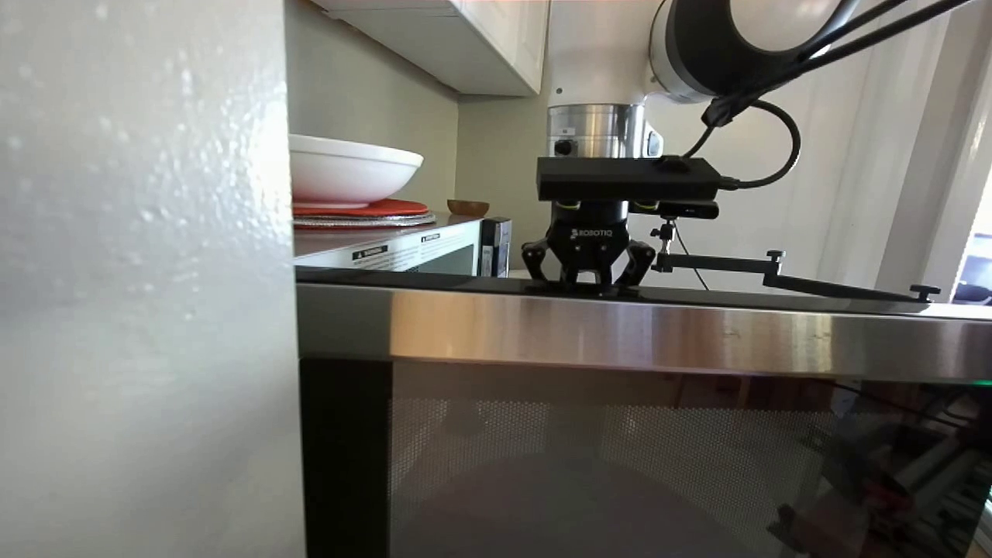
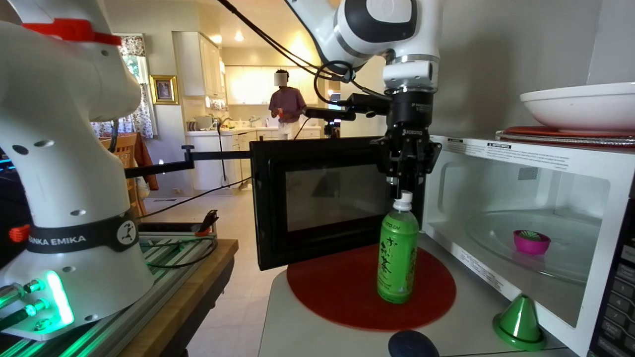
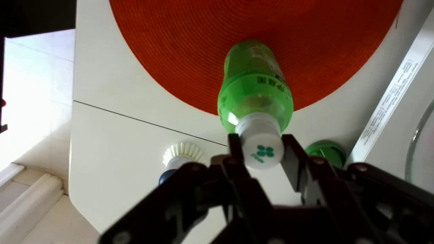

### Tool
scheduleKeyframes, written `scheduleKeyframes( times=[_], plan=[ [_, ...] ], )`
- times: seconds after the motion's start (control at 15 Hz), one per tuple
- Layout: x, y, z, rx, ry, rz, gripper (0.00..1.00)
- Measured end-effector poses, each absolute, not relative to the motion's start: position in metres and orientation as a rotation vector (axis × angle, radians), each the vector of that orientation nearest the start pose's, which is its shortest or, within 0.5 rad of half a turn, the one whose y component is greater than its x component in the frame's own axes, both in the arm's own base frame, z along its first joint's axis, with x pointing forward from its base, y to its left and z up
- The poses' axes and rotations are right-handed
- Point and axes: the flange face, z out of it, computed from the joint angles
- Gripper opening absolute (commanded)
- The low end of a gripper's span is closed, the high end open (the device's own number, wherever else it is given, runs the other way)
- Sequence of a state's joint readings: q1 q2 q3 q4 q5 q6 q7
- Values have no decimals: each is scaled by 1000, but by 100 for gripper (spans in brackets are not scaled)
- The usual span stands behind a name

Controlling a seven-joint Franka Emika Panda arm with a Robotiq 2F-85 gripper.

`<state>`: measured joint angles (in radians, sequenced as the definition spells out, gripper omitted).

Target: Pick up the white cap on the right and put it on the green bottle

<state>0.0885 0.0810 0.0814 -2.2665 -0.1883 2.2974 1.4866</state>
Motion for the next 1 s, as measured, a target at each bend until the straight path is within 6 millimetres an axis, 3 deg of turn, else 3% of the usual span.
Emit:
scheduleKeyframes(
  times=[0.4, 1.0],
  plan=[
    [522, 98, 318, -2616, 2003, -74, 8],
    [531, 100, 318, -2376, 2303, -77, 8]
  ],
)
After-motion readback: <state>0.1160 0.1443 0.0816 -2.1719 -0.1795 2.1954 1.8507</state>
